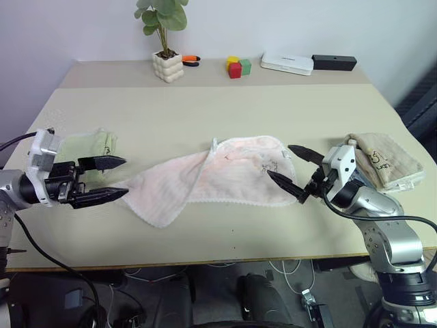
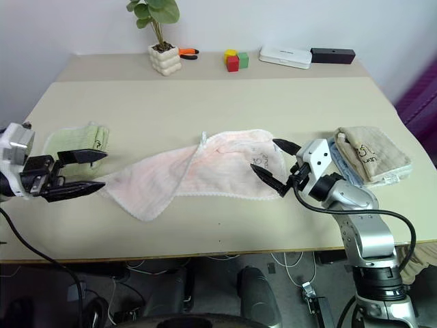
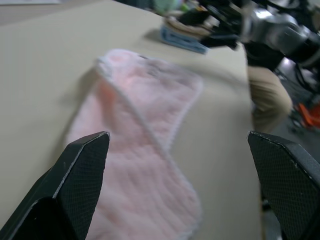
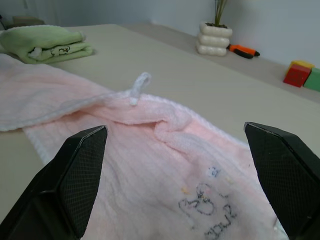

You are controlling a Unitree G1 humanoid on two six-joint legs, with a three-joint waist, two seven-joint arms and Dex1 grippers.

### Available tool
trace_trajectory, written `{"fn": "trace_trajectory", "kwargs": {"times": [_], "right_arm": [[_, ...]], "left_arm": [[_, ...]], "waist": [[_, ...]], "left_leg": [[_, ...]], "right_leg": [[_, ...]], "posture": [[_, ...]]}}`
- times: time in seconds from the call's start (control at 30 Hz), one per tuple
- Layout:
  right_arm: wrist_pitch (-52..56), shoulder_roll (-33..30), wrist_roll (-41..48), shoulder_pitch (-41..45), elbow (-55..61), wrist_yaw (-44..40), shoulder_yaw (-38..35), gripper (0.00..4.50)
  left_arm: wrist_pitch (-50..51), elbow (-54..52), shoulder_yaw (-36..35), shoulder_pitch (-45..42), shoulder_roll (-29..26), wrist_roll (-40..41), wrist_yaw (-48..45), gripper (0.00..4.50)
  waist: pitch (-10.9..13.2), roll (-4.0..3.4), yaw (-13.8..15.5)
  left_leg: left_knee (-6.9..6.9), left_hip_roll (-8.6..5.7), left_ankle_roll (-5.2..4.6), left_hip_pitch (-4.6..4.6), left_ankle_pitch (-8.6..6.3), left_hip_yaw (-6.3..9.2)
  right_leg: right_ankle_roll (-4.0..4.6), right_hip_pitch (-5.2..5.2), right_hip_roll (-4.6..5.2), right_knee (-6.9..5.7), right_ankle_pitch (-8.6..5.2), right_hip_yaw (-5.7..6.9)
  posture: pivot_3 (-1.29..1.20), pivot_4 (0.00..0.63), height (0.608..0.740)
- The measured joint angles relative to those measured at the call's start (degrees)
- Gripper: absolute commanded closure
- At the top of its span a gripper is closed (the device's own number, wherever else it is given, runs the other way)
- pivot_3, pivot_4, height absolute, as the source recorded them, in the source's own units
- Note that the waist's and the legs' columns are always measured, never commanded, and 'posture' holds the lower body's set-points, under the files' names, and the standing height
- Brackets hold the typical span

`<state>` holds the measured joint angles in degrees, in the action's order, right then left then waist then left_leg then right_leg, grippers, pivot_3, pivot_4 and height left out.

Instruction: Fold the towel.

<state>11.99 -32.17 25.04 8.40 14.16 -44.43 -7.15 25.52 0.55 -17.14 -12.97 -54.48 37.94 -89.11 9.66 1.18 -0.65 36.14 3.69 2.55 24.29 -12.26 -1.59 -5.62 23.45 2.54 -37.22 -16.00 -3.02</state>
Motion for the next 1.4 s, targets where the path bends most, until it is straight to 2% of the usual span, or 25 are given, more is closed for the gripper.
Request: {"fn": "trace_trajectory", "kwargs": {"times": [0.07,0.17,0.3,0.4,0.63,0.73,0.9,0.93,1.0,1.2,1.4], "right_arm": [[-0.4,0.1,-0.1,0.0,0.0,-0.1,0.0,0.04],[-0.5,0.1,-0.2,-0.5,0.3,0.2,0.0,0.04],[-0.5,0.3,-0.2,-1.6,1.5,0.8,0.1,0.04],[-0.5,0.3,-0.2,-2.1,1.9,1.2,0.0,0.04],[-0.5,0.5,-0.5,-3.8,3.0,3.1,0.0,0.04],[-0.4,0.5,-0.5,-3.8,3.9,3.5,0.0,0.0],[-0.1,0.5,-0.5,-3.6,4.0,3.8,-0.1,0.0],[0.1,0.5,-0.5,-3.6,4.1,3.8,-0.1,0.0],[0.1,0.4,-0.5,-3.4,4.1,3.9,-0.1,0.0],[0.0,0.1,-2.8,-2.2,3.9,5.3,-0.1,0.0],[1.9,0.0,-10.1,3.8,-3.3,10.6,1.9,0.0]], "left_arm": [[-2.9,-2.0,3.3,0.5,-0.1,-2.1,-1.6,0.0],[-12.1,-2.0,11.1,0.6,-0.3,-9.7,-2.7,0.0],[-20.0,-1.3,18.7,0.4,1.9,-17.8,-1.3,0.0],[-24.7,-0.1,21.0,-0.3,3.7,-21.8,1.1,0.0],[-30.0,3.5,23.2,-0.6,6.2,-25.0,3.7,0.0],[-31.6,5.8,23.7,-1.2,6.3,-26.7,5.0,0.8],[-35.2,8.3,25.6,-2.8,6.7,-28.3,5.9,3.17],[-35.6,8.5,25.7,-2.9,6.9,-28.4,6.1,3.78],[-35.9,8.7,25.9,-2.9,7.3,-28.7,7.4,4.47],[-31.1,9.8,24.5,-2.9,7.8,-24.9,7.6,4.47],[-23.6,10.4,12.5,-3.2,8.3,-11.0,6.7,4.47]], "waist": [[0.0,0.0,0.1],[0.0,0.0,0.0],[0.0,0.0,0.0],[0.0,0.0,0.1],[0.0,0.0,0.0],[0.0,0.0,0.0],[-0.1,-0.14,0.3],[-0.1,-0.18,0.3],[-0.1,-0.22,0.3],[-0.1,-0.22,0.1],[-0.1,-0.17,-0.2]], "left_leg": [[0.01,-0.01,0.0,0.0,0.0,0.0],[-0.01,-0.01,0.0,-0.01,0.0,-0.01],[0.0,-0.01,0.0,0.02,0.0,-0.01],[0.0,-0.01,-0.01,0.01,0.0,0.0],[0.01,-0.01,-0.01,0.01,0.0,0.0],[0.01,0.0,-0.01,0.01,0.0,0.01],[0.04,-0.02,-0.01,-0.11,0.01,0.01],[0.04,-0.02,-0.01,-0.17,0.01,0.01],[0.03,-0.02,-0.01,-0.25,0.01,0.01],[0.03,-0.02,-0.01,-0.23,0.01,0.01],[0.01,0.0,-0.01,-0.12,0.01,0.01]], "right_leg": [[0.01,-0.01,0.01,0.01,0.0,-0.01],[0.02,0.01,0.0,0.01,-0.01,-0.02],[0.01,0.02,0.0,0.0,0.0,-0.02],[0.0,0.02,-0.02,0.0,0.0,-0.02],[0.0,0.02,-0.03,-0.01,0.0,-0.02],[-0.01,0.01,-0.04,-0.01,0.0,-0.02],[0.0,-0.12,-0.01,0.0,0.0,-0.03],[0.0,-0.18,-0.01,0.0,0.0,-0.03],[0.01,-0.26,0.0,0.0,0.0,-0.03],[0.0,-0.22,-0.01,-0.01,0.0,-0.03],[-0.02,-0.08,-0.04,-0.03,0.0,-0.02]], "posture": [[0.0,0.15,0.74],[0.0,0.15,0.74],[0.0,0.15,0.74],[0.0,0.15,0.74],[0.0,0.15,0.74],[0.0,0.15,0.74],[0.0,0.15,0.74],[0.0,0.15,0.74],[0.0,0.15,0.74],[0.0,0.15,0.74],[0.0,0.15,0.74]]}}
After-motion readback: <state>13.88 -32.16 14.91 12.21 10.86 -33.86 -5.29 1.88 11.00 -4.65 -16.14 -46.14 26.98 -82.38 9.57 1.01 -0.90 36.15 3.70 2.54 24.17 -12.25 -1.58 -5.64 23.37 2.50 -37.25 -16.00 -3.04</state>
